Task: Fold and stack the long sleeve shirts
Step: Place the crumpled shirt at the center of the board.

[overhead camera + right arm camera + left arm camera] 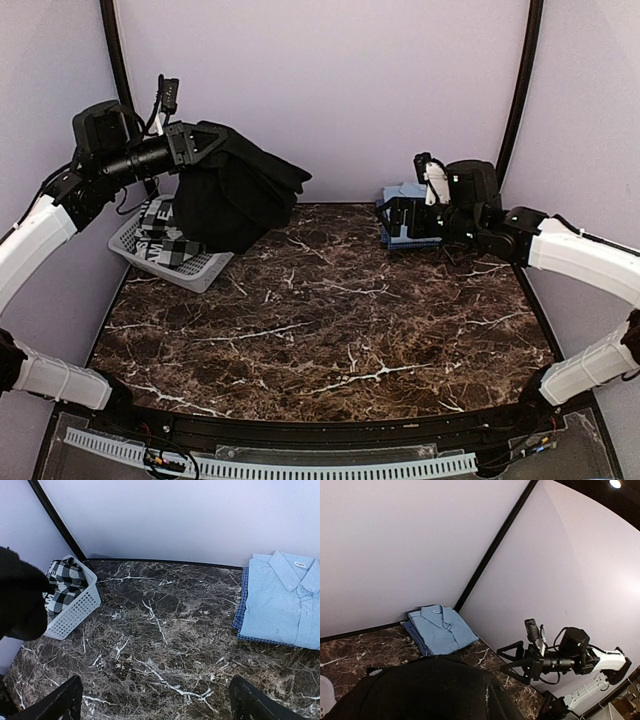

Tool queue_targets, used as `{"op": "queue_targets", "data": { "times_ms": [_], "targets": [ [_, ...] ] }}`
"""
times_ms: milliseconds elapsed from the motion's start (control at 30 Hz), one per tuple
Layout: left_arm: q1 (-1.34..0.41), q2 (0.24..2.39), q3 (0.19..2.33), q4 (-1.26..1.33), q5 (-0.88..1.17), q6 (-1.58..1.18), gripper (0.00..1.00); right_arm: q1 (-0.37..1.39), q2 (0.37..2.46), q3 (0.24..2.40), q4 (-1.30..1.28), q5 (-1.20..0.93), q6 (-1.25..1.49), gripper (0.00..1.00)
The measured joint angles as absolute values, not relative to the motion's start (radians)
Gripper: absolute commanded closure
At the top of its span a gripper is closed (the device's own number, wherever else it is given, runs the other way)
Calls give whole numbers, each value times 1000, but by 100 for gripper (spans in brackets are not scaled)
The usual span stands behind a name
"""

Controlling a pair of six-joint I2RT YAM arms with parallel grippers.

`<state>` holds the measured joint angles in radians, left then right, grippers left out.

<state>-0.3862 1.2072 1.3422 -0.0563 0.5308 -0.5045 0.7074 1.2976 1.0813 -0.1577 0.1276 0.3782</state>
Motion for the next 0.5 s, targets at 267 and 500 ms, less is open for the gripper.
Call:
{"op": "queue_targets", "data": {
  "times_ms": [267,500],
  "targets": [
    [-567,1188,1343,-109,554,-469,100,707,1298,1090,-157,103,376,1],
    [-627,1264,1274,-162,674,-488,100,707,1298,1090,-165,53,375,1]
  ]
}}
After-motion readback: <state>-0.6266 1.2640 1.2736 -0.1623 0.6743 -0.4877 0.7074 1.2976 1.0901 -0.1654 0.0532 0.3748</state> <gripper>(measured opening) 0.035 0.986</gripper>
